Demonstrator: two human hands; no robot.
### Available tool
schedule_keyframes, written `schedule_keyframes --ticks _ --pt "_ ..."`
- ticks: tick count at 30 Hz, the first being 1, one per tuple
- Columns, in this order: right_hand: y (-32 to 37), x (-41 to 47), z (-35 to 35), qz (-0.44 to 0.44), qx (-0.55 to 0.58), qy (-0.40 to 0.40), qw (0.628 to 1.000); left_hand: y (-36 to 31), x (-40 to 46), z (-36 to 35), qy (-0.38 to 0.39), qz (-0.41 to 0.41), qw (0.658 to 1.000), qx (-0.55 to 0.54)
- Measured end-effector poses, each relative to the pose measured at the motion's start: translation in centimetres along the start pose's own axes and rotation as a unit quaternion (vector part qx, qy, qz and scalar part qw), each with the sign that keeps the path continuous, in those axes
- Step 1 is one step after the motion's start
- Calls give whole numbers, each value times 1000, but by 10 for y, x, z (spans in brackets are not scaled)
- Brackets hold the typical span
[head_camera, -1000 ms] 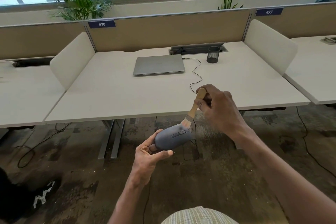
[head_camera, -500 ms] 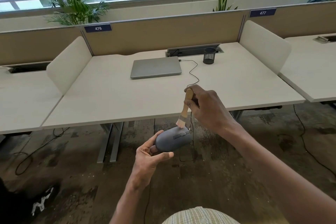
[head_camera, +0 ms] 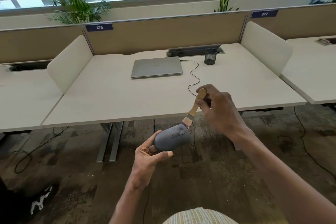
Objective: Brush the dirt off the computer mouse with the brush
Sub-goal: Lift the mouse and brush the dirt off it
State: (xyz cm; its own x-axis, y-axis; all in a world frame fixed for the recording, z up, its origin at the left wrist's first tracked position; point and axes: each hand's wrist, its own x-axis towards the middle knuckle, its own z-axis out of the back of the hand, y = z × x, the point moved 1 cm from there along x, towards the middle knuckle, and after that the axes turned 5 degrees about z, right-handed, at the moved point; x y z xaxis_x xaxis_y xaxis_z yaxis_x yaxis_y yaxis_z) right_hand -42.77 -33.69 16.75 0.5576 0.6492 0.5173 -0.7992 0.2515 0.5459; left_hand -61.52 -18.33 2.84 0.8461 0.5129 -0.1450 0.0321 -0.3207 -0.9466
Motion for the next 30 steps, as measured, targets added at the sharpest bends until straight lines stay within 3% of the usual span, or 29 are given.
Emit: schedule_keyframes --ticks 3,13,21,25,28,30 --pt "-3 -3 3 -24 5 -25 999 -1 2 2 -2 -2 1000 -4" --pt "-43 0 -24 -134 88 16 987 -7 2 12 5 -3 1000 -15" --pt "-78 -10 -53 -156 -35 111 981 -16 4 8 1 -14 998 -58" --pt "-77 -10 -37 -168 -43 36 984 -20 4 5 -2 -14 999 -53" --pt "-62 0 -19 -163 8 -69 984 -17 7 8 -9 -18 999 -49" --pt "-53 4 -13 -160 59 -97 980 -14 9 8 -7 -11 999 -43"
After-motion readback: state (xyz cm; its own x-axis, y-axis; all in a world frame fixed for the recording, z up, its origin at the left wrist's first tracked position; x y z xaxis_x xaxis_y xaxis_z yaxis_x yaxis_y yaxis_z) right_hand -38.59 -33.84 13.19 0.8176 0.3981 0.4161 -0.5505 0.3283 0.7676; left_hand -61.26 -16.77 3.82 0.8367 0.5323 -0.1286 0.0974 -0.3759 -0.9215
